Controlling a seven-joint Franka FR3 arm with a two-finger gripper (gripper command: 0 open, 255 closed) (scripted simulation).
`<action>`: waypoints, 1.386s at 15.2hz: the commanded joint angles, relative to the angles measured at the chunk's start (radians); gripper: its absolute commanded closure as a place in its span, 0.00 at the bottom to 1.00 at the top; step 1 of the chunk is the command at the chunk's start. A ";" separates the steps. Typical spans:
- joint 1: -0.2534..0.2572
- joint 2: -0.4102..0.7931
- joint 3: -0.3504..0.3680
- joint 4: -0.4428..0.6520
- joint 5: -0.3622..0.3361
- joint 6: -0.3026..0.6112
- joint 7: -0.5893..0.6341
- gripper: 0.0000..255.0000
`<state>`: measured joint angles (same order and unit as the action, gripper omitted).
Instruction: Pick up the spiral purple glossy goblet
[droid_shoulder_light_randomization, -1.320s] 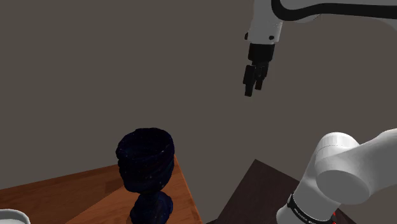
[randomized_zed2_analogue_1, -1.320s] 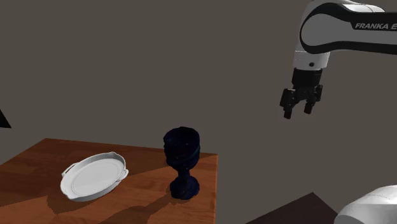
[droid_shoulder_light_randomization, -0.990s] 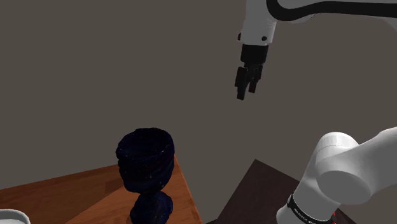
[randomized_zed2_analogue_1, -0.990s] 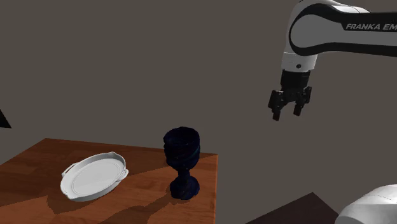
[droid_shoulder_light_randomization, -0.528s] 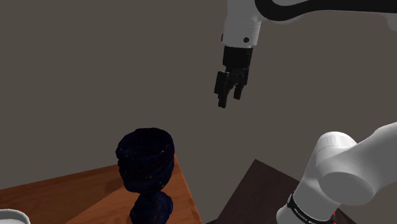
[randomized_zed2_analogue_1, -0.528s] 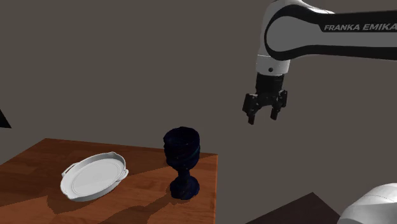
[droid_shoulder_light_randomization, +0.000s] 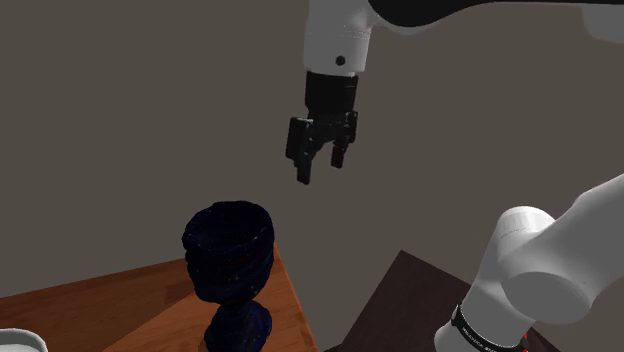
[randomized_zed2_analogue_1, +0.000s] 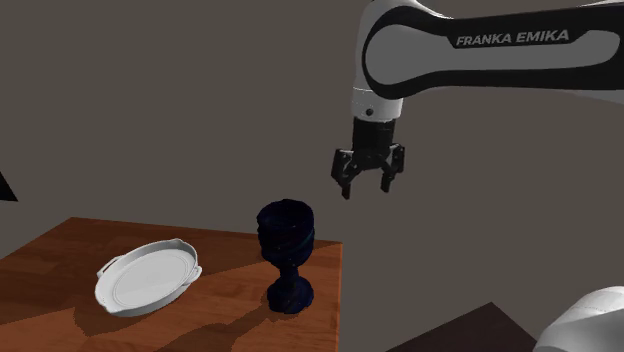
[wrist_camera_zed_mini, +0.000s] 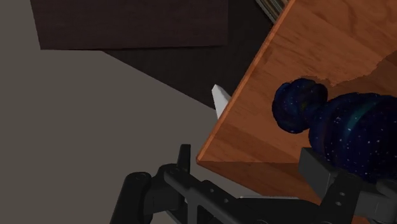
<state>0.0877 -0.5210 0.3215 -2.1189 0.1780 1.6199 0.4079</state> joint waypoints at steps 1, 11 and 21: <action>0.006 0.040 0.041 0.022 0.010 0.030 0.049 0.00; 0.021 0.252 0.201 0.181 -0.020 0.122 0.249 0.00; 0.025 0.246 0.207 0.102 -0.013 0.196 0.245 1.00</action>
<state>0.1125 -0.2759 0.5274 -2.0154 0.1646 1.8157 0.6525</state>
